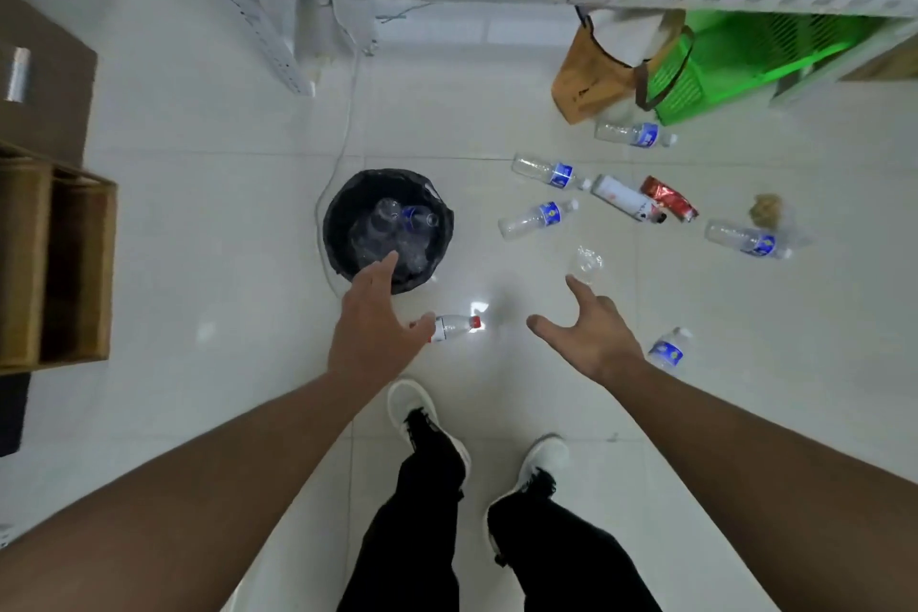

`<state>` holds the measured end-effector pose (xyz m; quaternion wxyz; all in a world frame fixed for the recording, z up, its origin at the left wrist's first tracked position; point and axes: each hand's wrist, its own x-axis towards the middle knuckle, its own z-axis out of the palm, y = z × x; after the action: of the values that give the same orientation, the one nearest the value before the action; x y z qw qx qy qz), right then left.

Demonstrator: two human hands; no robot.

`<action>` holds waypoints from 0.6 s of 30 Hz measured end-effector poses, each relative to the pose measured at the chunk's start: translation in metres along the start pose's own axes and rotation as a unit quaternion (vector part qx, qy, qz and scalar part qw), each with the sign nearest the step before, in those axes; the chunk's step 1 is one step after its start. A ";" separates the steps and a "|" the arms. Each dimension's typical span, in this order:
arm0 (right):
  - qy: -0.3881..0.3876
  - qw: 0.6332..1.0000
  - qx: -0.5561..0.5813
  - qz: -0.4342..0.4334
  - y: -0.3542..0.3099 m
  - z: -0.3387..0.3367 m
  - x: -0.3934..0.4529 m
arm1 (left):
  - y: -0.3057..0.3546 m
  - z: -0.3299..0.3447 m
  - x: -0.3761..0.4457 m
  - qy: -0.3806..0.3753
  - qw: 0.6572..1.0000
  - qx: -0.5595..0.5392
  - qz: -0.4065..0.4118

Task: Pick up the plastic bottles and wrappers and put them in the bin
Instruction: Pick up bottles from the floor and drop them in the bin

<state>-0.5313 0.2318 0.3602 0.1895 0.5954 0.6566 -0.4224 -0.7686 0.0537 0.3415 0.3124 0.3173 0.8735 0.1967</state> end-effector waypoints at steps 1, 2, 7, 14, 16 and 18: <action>0.001 1.000 0.006 0.004 0.014 0.001 -0.004 | 0.004 0.007 -0.005 -0.007 1.000 0.002 0.004; 0.004 1.000 0.010 0.007 0.028 0.002 -0.007 | 0.008 0.015 -0.010 -0.013 1.000 0.007 0.010; 0.008 0.999 0.030 0.015 0.097 0.008 -0.020 | 0.022 0.066 -0.033 -0.045 0.996 0.066 0.031; 0.011 0.999 0.032 0.030 0.163 0.003 -0.029 | 0.036 0.118 -0.052 -0.073 0.994 0.078 0.024; 0.013 0.998 0.039 0.041 0.175 0.005 -0.025 | 0.036 0.127 -0.046 -0.084 0.992 0.091 0.026; 0.019 0.998 0.043 0.053 0.183 0.010 -0.022 | 0.034 0.133 -0.038 -0.097 0.990 0.099 0.028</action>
<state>-0.3565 0.1986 0.3109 0.1730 0.6447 0.6092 -0.4281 -0.6421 0.0716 0.2794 0.3569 0.3883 0.8453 0.0857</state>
